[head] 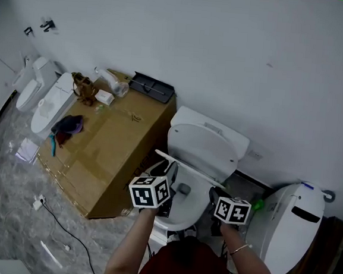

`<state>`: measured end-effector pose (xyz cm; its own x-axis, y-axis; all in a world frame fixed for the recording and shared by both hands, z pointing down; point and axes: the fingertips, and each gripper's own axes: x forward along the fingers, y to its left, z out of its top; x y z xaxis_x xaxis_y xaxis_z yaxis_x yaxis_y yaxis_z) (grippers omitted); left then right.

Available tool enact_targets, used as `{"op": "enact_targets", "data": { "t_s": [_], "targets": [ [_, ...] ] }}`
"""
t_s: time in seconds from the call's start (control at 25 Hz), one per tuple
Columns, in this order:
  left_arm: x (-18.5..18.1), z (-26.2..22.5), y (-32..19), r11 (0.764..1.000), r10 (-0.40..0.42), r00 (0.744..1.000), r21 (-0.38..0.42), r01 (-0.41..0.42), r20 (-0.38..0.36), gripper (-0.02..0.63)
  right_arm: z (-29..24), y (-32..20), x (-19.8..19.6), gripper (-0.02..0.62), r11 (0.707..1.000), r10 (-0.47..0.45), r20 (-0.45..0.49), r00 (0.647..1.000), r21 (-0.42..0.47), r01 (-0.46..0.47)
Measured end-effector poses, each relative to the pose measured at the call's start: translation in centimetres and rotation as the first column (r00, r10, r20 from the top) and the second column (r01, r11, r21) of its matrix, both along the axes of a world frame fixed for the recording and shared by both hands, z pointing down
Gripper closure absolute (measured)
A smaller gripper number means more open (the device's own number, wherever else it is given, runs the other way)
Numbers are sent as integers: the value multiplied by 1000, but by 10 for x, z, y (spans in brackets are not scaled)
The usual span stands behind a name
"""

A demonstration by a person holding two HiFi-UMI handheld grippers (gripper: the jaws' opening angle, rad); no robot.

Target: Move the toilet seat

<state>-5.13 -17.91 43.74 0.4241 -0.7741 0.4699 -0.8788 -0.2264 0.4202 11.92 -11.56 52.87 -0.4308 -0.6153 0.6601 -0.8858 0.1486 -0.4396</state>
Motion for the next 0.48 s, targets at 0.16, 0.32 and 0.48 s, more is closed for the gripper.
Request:
{"op": "enact_targets", "data": {
  "t_s": [0.16,0.32,0.48],
  "targets": [
    [19,9,1,996,89,995,-19,-88,54,488,-1,-9,6,525,1000,15,-2,1000,8,-15],
    [33,17,-11,986,163,979,-39,-160,122,492,-2,-17,11,526,1000,23,-9,1000,16,-23],
    [43,14,-30,983,182,970,-24,-181,162,514,-4,-27,14,526,999,26,-28,999,24,-25]
  ]
}}
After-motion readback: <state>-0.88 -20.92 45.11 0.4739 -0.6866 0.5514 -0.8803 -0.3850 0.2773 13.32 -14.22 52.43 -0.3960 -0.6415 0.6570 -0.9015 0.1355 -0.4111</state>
